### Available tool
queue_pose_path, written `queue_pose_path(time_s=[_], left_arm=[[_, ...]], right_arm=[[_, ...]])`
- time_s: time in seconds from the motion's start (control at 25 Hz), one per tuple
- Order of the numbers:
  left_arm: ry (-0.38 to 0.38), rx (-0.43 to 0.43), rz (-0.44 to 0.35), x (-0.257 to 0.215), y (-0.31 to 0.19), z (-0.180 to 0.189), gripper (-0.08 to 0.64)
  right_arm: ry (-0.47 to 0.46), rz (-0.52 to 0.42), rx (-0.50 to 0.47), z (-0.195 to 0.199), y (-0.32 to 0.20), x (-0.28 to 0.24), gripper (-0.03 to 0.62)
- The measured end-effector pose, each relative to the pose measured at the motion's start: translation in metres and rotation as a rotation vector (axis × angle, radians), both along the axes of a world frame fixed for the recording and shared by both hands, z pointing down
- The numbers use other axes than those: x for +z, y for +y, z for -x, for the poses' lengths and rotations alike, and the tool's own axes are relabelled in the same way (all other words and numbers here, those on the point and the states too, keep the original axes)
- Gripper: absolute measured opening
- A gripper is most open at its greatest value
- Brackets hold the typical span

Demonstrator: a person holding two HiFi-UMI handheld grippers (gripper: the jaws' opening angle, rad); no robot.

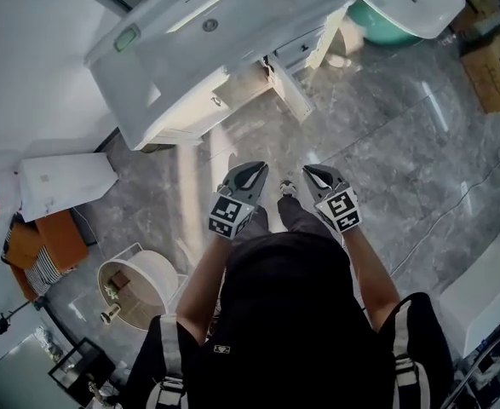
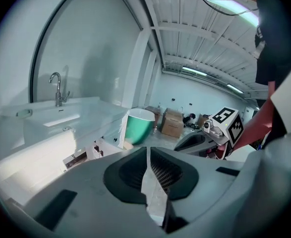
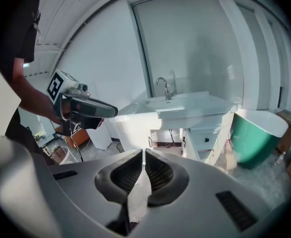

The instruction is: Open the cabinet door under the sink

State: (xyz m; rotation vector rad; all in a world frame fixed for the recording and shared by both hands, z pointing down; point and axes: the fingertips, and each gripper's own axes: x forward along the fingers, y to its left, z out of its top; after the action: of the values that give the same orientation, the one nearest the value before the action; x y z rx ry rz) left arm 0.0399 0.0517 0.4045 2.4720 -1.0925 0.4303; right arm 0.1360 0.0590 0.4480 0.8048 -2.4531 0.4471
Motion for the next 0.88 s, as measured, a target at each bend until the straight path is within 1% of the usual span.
queue_pose_path(time_s=[0.12, 0.24, 0.4, 0.64, 0.88], left_arm=[[-0.01, 0.011, -0.016, -0.012, 0.01, 0.008, 0.032], [-0.023, 0.01, -0.041, -0.027, 0.007, 0.014, 0.032], [-0.023, 0.02, -0.07, -0.041, 0.003, 0.011, 0.032], [-0.038, 0.024, -0.097, -0.053, -0.004, 0.019, 0.032], [-0.037, -0.008, -0.093, -0.052, -0.007, 0.031, 0.032]], right_arm=[[0.0, -0.042, -0.013, 0.013, -0.001, -0.019, 0.074], [-0.006, -0.089, -0.03, 0.023, -0.009, -0.04, 0.074], [-0.013, -0.128, -0.037, 0.021, -0.012, -0.063, 0.074], [-0.027, -0.142, -0.018, 0.02, -0.015, -0.073, 0.074], [-0.024, -0.141, -0.042, 0.03, -0.02, -0.07, 0.074]])
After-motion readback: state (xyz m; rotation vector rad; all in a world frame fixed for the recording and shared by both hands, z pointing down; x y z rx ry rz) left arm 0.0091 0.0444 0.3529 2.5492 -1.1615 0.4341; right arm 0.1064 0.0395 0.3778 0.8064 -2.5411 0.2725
